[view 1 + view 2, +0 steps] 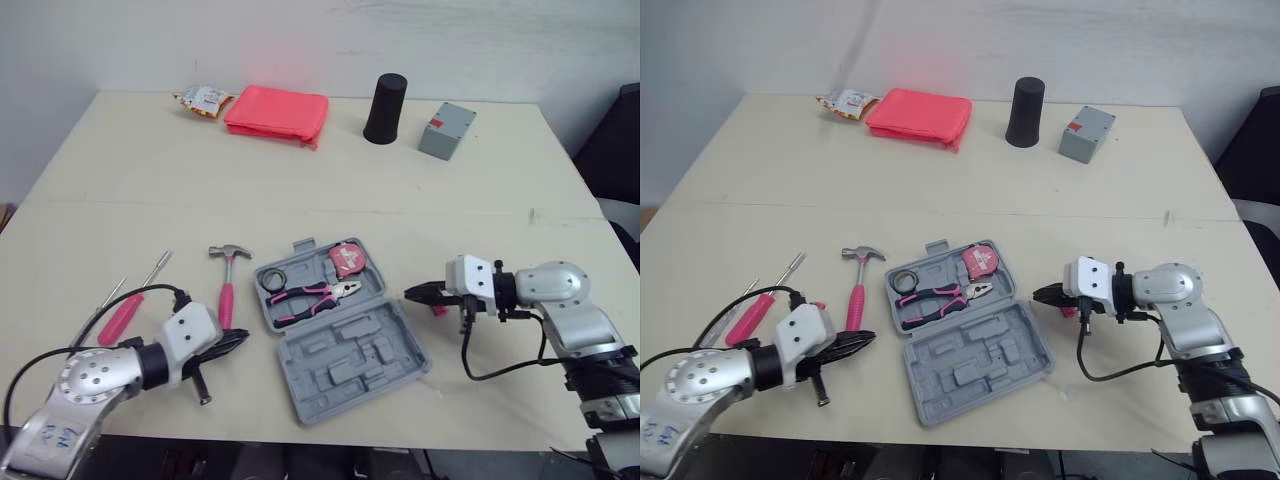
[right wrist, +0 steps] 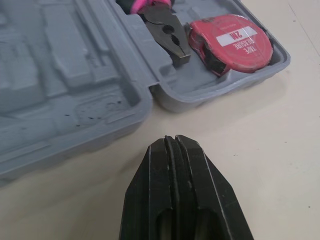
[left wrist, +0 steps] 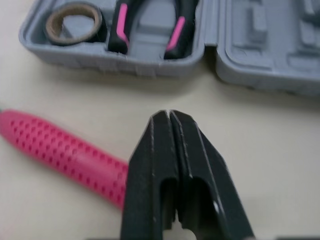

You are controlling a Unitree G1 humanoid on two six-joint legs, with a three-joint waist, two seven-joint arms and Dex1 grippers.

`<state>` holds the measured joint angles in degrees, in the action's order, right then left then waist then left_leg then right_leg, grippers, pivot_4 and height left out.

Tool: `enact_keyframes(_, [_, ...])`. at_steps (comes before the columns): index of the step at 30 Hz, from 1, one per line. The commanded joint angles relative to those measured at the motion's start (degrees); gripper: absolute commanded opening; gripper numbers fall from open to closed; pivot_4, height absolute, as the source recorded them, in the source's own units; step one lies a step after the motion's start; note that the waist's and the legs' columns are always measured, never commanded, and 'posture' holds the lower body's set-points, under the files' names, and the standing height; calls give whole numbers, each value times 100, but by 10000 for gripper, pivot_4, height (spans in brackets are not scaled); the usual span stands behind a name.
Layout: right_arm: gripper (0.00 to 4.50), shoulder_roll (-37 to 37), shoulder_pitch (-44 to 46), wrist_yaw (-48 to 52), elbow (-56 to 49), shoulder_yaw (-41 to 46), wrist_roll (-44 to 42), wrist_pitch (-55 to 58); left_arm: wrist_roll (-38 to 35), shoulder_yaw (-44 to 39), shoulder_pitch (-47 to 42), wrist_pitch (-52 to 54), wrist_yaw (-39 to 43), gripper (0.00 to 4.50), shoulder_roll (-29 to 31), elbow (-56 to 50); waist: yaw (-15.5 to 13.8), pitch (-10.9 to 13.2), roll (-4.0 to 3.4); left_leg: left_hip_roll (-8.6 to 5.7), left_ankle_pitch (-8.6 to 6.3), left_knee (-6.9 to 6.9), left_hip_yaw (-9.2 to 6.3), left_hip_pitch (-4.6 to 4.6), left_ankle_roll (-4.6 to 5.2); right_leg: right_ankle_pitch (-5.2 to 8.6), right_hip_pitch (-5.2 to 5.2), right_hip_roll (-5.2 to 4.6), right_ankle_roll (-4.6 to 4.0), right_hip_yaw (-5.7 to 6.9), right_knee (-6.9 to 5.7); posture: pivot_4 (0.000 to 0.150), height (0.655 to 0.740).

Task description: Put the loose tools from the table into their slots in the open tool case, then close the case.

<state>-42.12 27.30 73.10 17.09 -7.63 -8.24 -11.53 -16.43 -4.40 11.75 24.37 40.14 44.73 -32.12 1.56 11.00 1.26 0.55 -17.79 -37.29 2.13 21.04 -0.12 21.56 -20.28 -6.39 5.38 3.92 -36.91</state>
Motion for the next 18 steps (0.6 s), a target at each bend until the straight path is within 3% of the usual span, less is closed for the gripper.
enact_keyframes(1, [439,90,314,-192,432,-112,354,-430,257,352,-191,326,-302,0,-161,-168,-2,0,-1,0,0,-1,1,3,0,0,-2,0,0,0,0,1500,7400])
enact_keyframes(8, [439,310,522,-136,805,-299,501,-729,615,761,-431,686,-793,0,-583,-91,-6,1,-3,1,2,-11,-5,5,1,-1,3,1,1,8,-1,1500,7400])
enact_keyframes(18, [439,282,527,-7,818,-284,414,-732,690,1229,-1372,933,-657,0,-837,356,-72,-1,-6,0,3,-30,-15,3,3,-9,21,1,5,17,4,1500,7400])
